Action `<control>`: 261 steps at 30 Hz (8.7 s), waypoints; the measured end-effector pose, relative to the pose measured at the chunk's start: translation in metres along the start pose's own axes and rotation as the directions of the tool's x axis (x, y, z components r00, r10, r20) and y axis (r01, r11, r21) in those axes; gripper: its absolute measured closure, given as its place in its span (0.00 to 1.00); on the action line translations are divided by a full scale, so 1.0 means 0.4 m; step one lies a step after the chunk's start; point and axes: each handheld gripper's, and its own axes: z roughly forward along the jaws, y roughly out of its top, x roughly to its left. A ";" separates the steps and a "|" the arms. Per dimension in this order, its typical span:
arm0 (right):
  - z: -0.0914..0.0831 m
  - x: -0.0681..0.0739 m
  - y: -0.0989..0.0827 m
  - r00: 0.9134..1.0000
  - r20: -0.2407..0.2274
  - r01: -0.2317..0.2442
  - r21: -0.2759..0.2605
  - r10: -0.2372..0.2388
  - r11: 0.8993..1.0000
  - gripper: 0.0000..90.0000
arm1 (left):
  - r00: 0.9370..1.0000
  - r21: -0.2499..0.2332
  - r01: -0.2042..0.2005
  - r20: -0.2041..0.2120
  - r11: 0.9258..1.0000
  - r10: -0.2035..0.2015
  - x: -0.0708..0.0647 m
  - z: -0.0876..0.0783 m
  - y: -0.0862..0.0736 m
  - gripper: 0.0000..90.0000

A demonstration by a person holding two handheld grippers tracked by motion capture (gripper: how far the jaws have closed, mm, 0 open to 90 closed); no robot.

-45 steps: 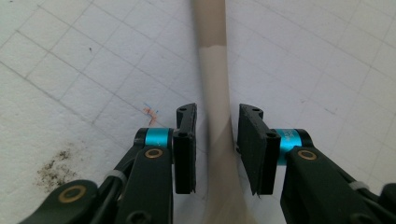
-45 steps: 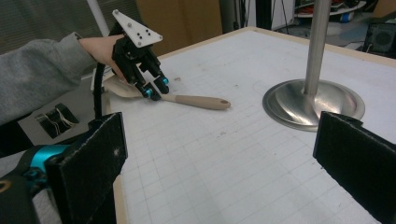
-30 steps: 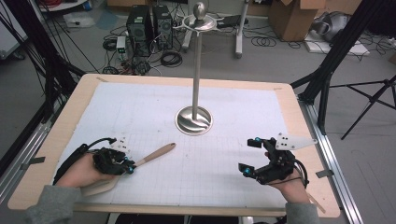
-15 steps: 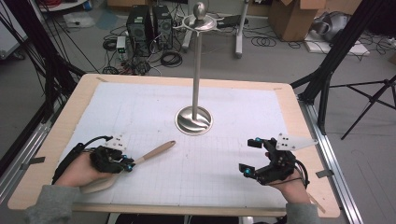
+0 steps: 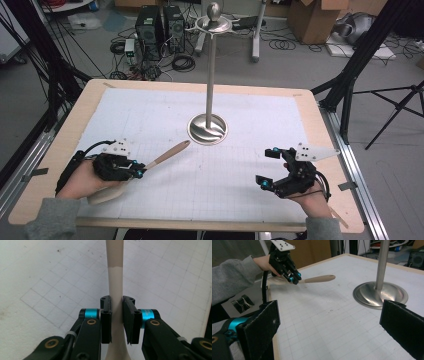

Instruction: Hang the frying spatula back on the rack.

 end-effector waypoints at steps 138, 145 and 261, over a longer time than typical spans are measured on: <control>-0.021 -0.006 0.010 0.999 -0.034 -0.004 -0.093 0.000 0.996 0.02 | 0.987 -0.253 -0.110 -0.139 0.961 0.077 0.105 -0.348 0.421 0.86; -0.027 -0.005 0.006 1.000 -0.029 -0.004 -0.092 0.001 0.996 0.02 | 0.987 -0.277 -0.118 -0.138 0.954 0.082 0.106 -0.353 0.429 0.86; -0.049 0.004 0.004 1.000 -0.016 -0.003 -0.111 0.001 0.994 0.02 | 0.986 -0.229 -0.113 -0.149 0.967 0.080 0.087 -0.134 0.531 0.86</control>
